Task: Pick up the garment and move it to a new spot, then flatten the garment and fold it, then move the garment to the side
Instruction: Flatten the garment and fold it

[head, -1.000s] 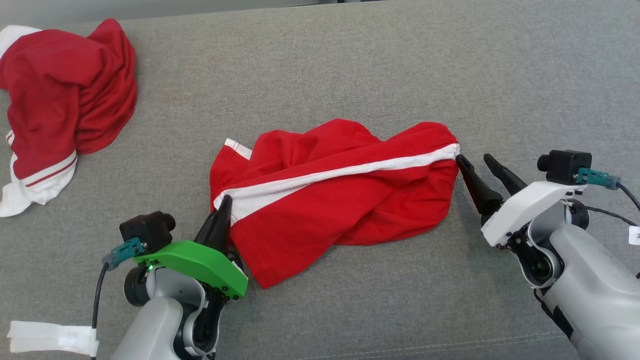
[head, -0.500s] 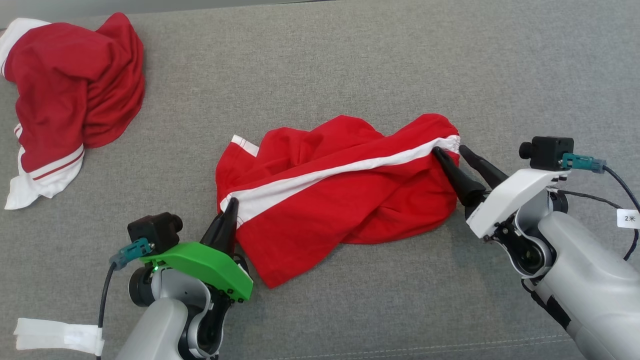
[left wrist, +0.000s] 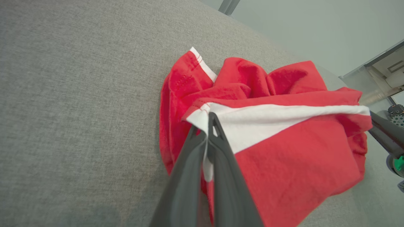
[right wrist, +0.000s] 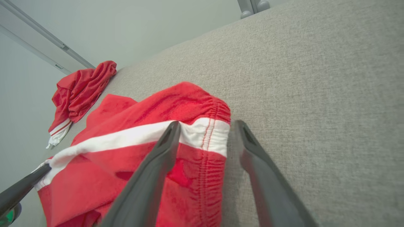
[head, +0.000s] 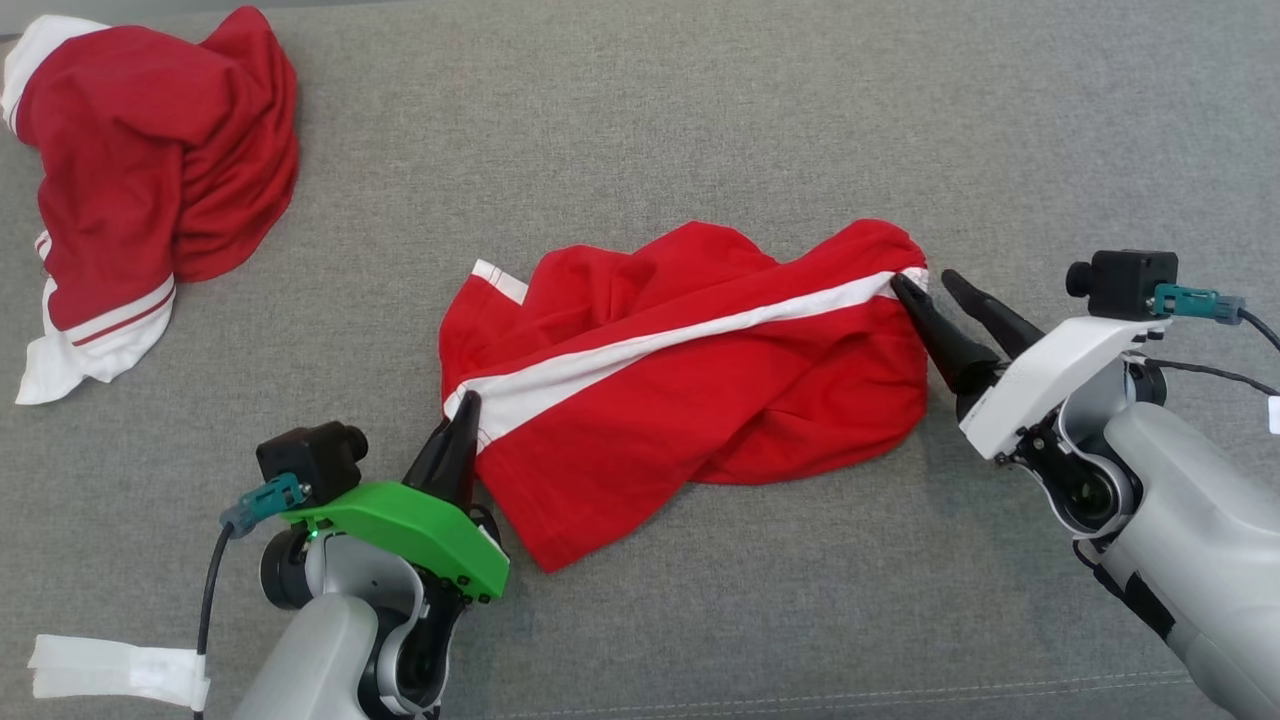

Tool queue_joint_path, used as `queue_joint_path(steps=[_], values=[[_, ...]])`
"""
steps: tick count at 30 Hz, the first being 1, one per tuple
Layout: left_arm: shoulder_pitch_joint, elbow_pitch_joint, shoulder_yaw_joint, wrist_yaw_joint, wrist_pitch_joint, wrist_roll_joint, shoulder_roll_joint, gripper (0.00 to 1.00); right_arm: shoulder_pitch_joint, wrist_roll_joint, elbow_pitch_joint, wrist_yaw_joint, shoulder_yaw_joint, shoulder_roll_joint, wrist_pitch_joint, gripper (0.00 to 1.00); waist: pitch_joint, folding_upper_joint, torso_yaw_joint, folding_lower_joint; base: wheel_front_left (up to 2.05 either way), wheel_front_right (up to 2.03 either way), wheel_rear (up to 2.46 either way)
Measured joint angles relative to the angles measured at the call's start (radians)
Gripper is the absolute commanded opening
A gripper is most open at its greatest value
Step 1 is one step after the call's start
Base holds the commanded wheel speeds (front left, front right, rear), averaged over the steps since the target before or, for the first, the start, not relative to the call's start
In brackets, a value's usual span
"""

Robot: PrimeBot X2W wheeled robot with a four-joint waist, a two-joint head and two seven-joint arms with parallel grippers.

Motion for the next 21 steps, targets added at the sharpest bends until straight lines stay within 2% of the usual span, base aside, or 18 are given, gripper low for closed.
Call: queue_joint_path(steps=[10, 11, 12, 13, 14, 17, 21], values=[[-0.002, -0.009, -0.004, 0.005, 0.008, 0.007, -0.002, 0.0, -0.029, 0.054, 0.012, 0.0, 0.05, -0.012, 0.0, 1.0, 0.022, 0.0, 0.014, 0.0, 0.0, 0.0, 0.0], [-0.002, -0.009, -0.004, 0.006, 0.008, 0.008, -0.002, 0.0, -0.033, 0.058, 0.012, 0.0, 0.057, -0.011, 0.001, 0.96, 0.024, 0.0, 0.016, 0.0, 0.0, 0.0, 0.0], [-0.002, -0.009, -0.003, 0.007, 0.008, 0.008, -0.002, 0.0, -0.036, 0.062, 0.012, 0.0, 0.061, -0.011, 0.001, 0.82, 0.025, 0.0, 0.017, 0.0, 0.0, 0.0, 0.0], [-0.002, -0.009, -0.003, 0.007, 0.008, 0.008, -0.002, 0.0, -0.039, 0.065, 0.012, 0.0, 0.065, -0.011, 0.001, 0.57, 0.026, 0.0, 0.018, 0.0, 0.0, 0.0, 0.0], [-0.002, -0.009, -0.002, 0.007, 0.008, 0.008, -0.002, 0.0, -0.041, 0.068, 0.011, 0.0, 0.069, -0.012, 0.0, 0.47, 0.027, 0.0, 0.019, 0.0, 0.0, 0.0, 0.0], [-0.002, -0.008, 0.0, 0.007, 0.007, 0.008, -0.002, 0.0, -0.042, 0.069, 0.007, 0.0, 0.089, -0.017, -0.009, 0.31, 0.028, 0.0, 0.019, 0.0, 0.0, 0.0, 0.0], [-0.002, -0.007, 0.017, 0.007, 0.006, 0.008, -0.002, 0.0, -0.058, 0.068, -0.007, 0.0, 0.125, -0.026, -0.028, 0.25, 0.024, 0.0, 0.011, 0.0, 0.0, 0.0, 0.0]])
